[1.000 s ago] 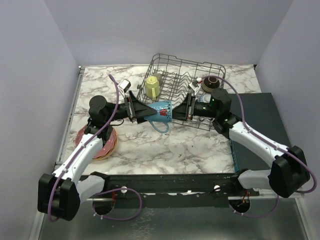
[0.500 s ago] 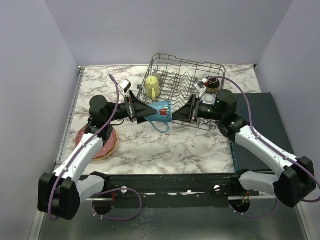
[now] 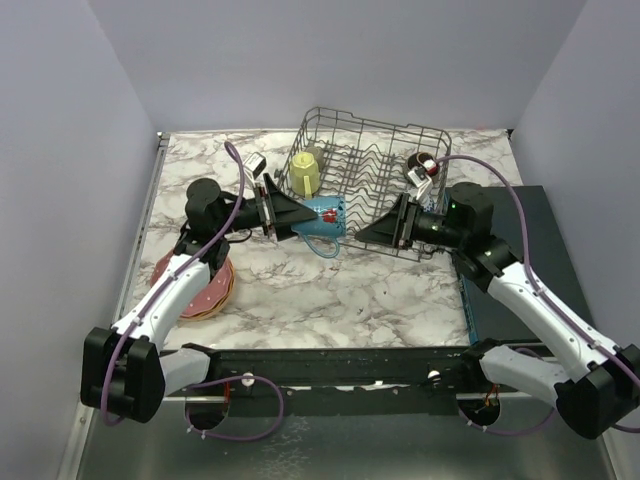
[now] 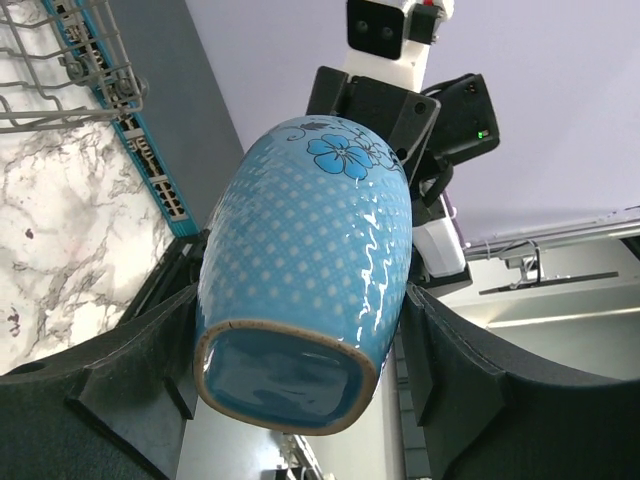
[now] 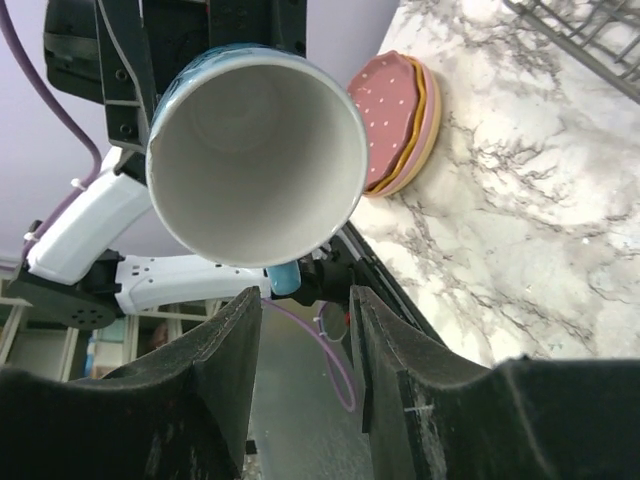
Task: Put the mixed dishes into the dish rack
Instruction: Turn the cup upside down in the dish rack.
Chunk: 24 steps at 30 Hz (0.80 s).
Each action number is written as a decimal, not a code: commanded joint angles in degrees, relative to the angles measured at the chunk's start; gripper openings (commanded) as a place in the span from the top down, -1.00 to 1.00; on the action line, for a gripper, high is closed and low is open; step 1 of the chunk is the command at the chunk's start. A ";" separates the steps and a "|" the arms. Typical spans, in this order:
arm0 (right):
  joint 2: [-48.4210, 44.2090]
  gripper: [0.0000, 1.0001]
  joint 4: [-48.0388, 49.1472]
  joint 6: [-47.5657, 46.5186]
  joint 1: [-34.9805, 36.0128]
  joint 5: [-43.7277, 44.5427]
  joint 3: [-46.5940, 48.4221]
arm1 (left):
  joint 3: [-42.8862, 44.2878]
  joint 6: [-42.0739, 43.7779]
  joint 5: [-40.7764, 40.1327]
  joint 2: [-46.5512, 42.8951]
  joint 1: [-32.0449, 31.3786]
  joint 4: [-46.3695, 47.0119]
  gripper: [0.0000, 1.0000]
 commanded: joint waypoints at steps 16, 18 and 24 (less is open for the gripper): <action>-5.88 0.06 -17.74 -12.78 -1.26 10.75 5.12 | 22.87 33.08 -10.97 7.60 -0.14 -41.64 1.00; -6.13 0.06 -18.52 -13.22 -1.16 11.19 5.26 | 26.16 36.66 -12.61 8.87 -0.14 -45.39 1.00; -7.16 0.05 -19.97 -14.10 -1.18 12.33 5.05 | 35.27 49.37 -18.81 13.22 -0.14 -56.80 1.00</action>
